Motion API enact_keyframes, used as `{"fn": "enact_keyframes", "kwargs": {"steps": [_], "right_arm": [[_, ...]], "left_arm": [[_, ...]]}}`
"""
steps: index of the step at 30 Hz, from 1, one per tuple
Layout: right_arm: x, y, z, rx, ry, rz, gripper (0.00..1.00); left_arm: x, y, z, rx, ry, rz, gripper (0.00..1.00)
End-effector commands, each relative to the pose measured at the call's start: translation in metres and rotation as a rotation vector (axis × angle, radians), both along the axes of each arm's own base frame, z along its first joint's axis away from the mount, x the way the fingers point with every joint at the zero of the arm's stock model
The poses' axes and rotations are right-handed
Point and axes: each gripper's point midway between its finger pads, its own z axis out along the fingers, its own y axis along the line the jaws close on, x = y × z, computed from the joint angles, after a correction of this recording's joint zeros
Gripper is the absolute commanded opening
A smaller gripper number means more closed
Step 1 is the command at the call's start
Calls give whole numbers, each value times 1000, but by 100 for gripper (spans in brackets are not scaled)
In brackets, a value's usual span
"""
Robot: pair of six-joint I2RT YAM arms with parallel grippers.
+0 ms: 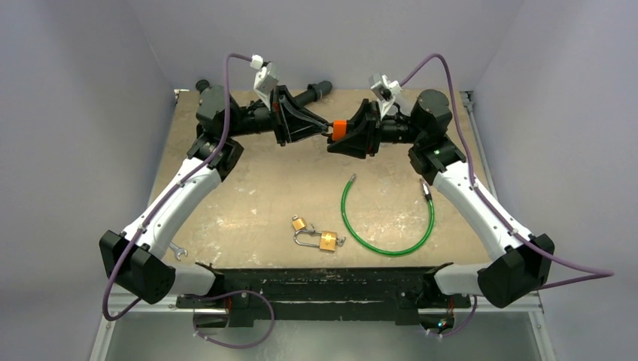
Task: Lock with the key
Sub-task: Lock the lock.
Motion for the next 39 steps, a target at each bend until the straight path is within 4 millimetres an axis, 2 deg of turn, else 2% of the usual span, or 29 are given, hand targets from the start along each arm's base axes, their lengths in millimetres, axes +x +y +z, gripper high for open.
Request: {"fn": "enact_keyframes", "kwargs": {"steps": [1, 7, 10, 13, 16, 18, 22, 26, 30, 35, 39], "right_arm": [[-21, 29, 28, 56, -97, 81, 0], [-14, 14, 17, 19, -102, 35, 0], [-5, 6, 9, -6, -93, -6, 14], [2, 0, 4, -24, -88, -38, 37], [6, -3, -1, -40, -83, -57, 45], [7, -5, -4, -47, -72, -64, 55], [9, -10, -9, -62, -60, -83, 63], [14, -21, -21, -113, -46, -104, 67], [15, -34, -26, -151, -40, -117, 67], [13, -46, -28, -192, -57, -131, 62], [12, -50, -30, -205, -62, -139, 53]], "left_arm": [[-41, -34, -31, 73, 73, -206, 0], [-7, -1, -22, 73, 50, -95, 0], [5, 11, -19, 102, 22, -50, 0], [8, 15, -25, 142, 27, -33, 0], [9, 17, -26, 146, 37, -31, 0], [11, 19, -25, 144, 34, -23, 0], [16, 24, -23, 137, 46, -3, 0], [18, 28, -16, 123, 4, -5, 0], [15, 31, -25, 155, 2, -19, 0], [14, 33, -33, 180, 0, -20, 0], [14, 32, -35, 180, 3, -25, 0]]}}
